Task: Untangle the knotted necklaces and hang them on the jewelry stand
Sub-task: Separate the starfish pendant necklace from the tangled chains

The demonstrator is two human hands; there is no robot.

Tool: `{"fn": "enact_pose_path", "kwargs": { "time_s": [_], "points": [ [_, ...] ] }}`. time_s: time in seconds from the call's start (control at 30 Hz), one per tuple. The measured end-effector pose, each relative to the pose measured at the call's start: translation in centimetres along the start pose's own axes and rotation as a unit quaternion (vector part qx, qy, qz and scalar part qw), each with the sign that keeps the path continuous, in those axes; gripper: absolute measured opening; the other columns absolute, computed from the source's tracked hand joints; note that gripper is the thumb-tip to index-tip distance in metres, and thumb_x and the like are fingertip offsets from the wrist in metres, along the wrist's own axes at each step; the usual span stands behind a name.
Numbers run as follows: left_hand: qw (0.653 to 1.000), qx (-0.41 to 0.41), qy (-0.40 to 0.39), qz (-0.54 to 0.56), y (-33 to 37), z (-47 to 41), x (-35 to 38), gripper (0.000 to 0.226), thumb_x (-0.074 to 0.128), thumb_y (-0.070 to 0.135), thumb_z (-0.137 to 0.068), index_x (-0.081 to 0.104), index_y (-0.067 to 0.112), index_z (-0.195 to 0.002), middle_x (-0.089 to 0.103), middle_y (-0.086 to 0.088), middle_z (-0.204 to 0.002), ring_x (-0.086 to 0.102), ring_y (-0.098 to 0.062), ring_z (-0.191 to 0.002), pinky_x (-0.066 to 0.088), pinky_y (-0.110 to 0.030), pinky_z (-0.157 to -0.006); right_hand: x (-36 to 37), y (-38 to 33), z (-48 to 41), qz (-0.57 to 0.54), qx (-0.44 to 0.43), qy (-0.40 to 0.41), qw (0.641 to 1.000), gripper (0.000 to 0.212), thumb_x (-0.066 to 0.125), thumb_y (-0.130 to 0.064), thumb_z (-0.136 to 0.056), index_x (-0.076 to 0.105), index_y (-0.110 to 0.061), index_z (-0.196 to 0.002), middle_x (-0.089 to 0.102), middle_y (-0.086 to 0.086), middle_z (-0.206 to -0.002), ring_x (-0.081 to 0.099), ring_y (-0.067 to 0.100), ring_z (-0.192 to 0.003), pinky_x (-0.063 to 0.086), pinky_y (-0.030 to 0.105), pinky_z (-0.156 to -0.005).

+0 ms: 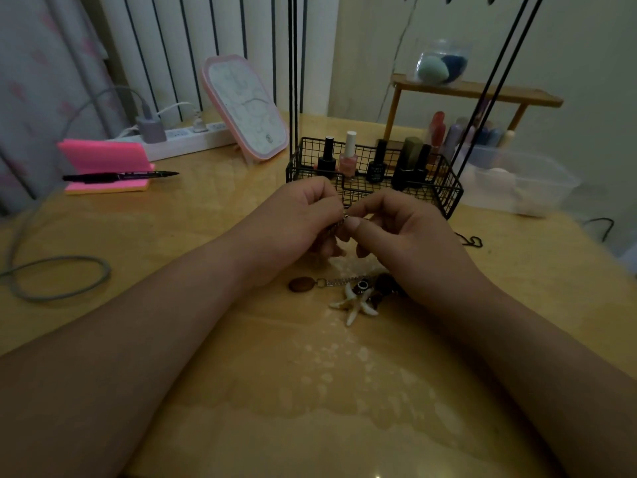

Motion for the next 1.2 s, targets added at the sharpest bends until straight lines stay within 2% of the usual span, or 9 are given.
{"fn": "enact_pose_path", "kwargs": {
  "time_s": [0.1,0.17,0.4,0.57,0.77,0.87,1.0,1.1,1.2],
  "points": [
    [1.0,0.0,0.003,-0.023,-0.1,-0.2,-0.2,0.006,0.056,0.009,-0.1,0.06,0.005,-0.098,0.07,-0.005,-0.074,0.054,-0.016,-0.056,0.063,-0.039,-0.07,-0.2,0.0,0.0,0.031,-0.014,0.012,0.999,0.003,0.069,-0.033,-0.099,0.07,-0.03,-0.1,0.073,-0.004,-0.078,0.062,0.006,-0.062,0.046,0.02,-0.053],
    [0.999,-0.002,0.003,-0.037,-0.2,-0.2,-0.3,0.008,0.056,0.01,-0.101,0.06,0.003,-0.1,0.072,-0.009,-0.08,0.053,-0.018,-0.057,0.063,-0.037,-0.068,-0.4,0.1,-0.1,0.03,-0.012,0.019,0.999,0.003,0.068,-0.031,-0.099,0.07,-0.029,-0.098,0.073,-0.006,-0.078,0.06,0.003,-0.062,0.046,0.017,-0.054],
    [0.999,-0.029,-0.022,-0.003,-0.4,-0.3,0.0,0.014,0.054,0.021,-0.106,0.063,0.011,-0.106,0.073,-0.011,-0.088,0.055,-0.024,-0.068,0.058,-0.032,-0.066,-1.1,0.9,-0.5,-0.041,0.029,0.049,0.998,0.01,0.068,-0.03,-0.099,0.071,-0.022,-0.095,0.07,-0.005,-0.075,0.057,-0.002,-0.062,0.043,0.025,-0.063],
    [0.999,-0.012,-0.042,-0.029,-0.6,-0.2,0.2,0.022,0.06,0.03,-0.104,0.067,0.009,-0.105,0.07,0.0,-0.078,0.046,-0.016,-0.062,0.051,-0.027,-0.06,-0.9,1.5,-0.6,-0.104,0.069,0.03,0.992,0.01,0.068,-0.027,-0.099,0.071,-0.018,-0.094,0.064,-0.007,-0.069,0.047,0.007,-0.056,0.039,0.02,-0.05],
    [0.999,0.008,-0.027,-0.028,-0.5,-0.4,-0.3,0.011,0.062,0.023,-0.103,0.068,0.015,-0.096,0.066,0.001,-0.074,0.046,-0.007,-0.056,0.046,-0.02,-0.055,-0.6,1.6,-0.6,-0.173,0.089,-0.004,0.981,0.009,0.067,-0.021,-0.1,0.07,-0.017,-0.094,0.065,-0.002,-0.071,0.044,0.009,-0.052,0.035,0.02,-0.046],
    [0.997,0.023,-0.022,-0.066,-0.5,-0.4,-0.4,0.013,0.061,0.022,-0.104,0.068,0.017,-0.094,0.067,0.002,-0.073,0.05,-0.005,-0.057,0.047,-0.02,-0.056,-0.5,1.1,-0.5,-0.078,0.052,-0.017,0.995,0.008,0.065,-0.024,-0.101,0.069,-0.018,-0.097,0.07,-0.004,-0.075,0.049,0.005,-0.055,0.039,0.021,-0.05],
    [0.993,0.039,-0.02,-0.11,-0.3,-0.3,-0.5,0.016,0.059,0.023,-0.104,0.068,0.018,-0.092,0.066,0.005,-0.072,0.053,-0.002,-0.059,0.046,-0.019,-0.056,-0.3,0.2,-0.2,0.059,-0.017,-0.015,0.998,0.008,0.065,-0.031,-0.1,0.065,-0.023,-0.102,0.073,-0.005,-0.082,0.061,-0.001,-0.064,0.045,0.014,-0.056],
    [0.988,0.051,-0.025,-0.144,-0.1,-0.3,-0.6,0.016,0.059,0.025,-0.104,0.067,0.021,-0.091,0.067,0.007,-0.072,0.055,-0.002,-0.062,0.048,-0.019,-0.057,-0.2,0.0,-0.2,0.081,-0.034,-0.018,0.996,0.005,0.064,-0.03,-0.101,0.065,-0.024,-0.101,0.071,-0.009,-0.083,0.062,-0.001,-0.072,0.046,0.014,-0.059],
    [0.987,0.054,-0.024,-0.152,0.0,-0.3,-0.6,0.016,0.059,0.023,-0.104,0.066,0.022,-0.089,0.067,0.007,-0.071,0.056,0.0,-0.062,0.049,-0.019,-0.058,-0.4,0.0,-0.2,0.074,-0.046,-0.01,0.996,0.003,0.065,-0.03,-0.1,0.066,-0.028,-0.098,0.069,-0.008,-0.084,0.061,0.007,-0.071,0.051,0.026,-0.061]
  ]
}}
Point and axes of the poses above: each hand's wrist, its own z-axis away from the middle knuckle, its own x-axis out of the palm, y = z × x, the point moved 6 cm from there along -z, towards the middle knuckle
